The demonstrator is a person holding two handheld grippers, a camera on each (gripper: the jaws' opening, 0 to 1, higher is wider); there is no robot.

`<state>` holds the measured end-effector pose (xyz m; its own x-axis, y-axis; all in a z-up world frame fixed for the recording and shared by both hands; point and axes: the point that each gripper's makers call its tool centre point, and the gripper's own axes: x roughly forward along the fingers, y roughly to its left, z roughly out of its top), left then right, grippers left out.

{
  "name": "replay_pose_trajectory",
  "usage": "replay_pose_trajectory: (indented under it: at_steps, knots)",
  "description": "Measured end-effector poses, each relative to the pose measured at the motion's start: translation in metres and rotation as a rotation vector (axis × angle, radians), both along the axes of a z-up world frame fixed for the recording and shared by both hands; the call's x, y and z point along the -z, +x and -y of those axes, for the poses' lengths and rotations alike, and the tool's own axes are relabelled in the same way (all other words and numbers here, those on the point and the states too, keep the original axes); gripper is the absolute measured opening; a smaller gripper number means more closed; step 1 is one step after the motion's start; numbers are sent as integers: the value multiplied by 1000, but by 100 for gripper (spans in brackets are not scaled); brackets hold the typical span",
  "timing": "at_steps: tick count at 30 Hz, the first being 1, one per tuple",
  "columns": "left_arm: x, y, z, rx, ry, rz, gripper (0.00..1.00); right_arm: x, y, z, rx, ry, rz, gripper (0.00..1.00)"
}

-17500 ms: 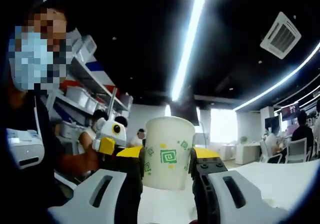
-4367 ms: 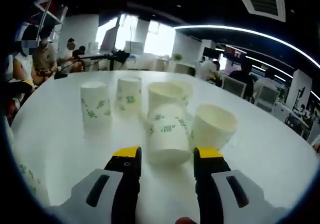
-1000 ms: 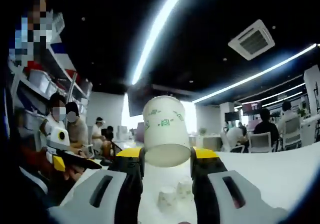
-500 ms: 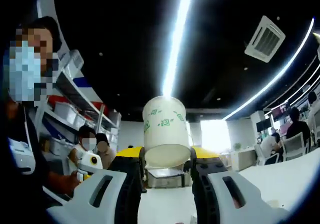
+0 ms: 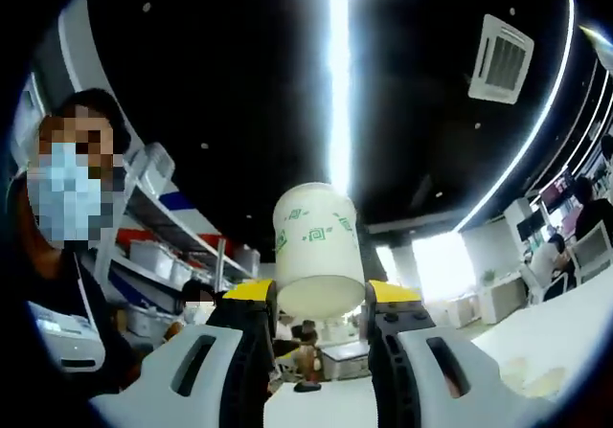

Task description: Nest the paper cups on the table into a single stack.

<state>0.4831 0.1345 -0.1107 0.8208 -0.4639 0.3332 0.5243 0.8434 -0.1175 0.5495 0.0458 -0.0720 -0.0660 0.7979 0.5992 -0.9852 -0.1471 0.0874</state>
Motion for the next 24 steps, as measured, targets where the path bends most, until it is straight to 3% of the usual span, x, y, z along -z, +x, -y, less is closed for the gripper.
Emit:
replay_pose_trajectory:
  at_steps: [2,12,24]
  knots:
    - [-11,2,7,21,-13,24,73,-2,-7,2,-57,16,-8,38]
    - [-45,7,30,90,-72,93,66,2,-29,-7,-154,1,14,38]
    - [-65,13,41,109,-78,129,60,7,-46,-13,-232,-8,19,38]
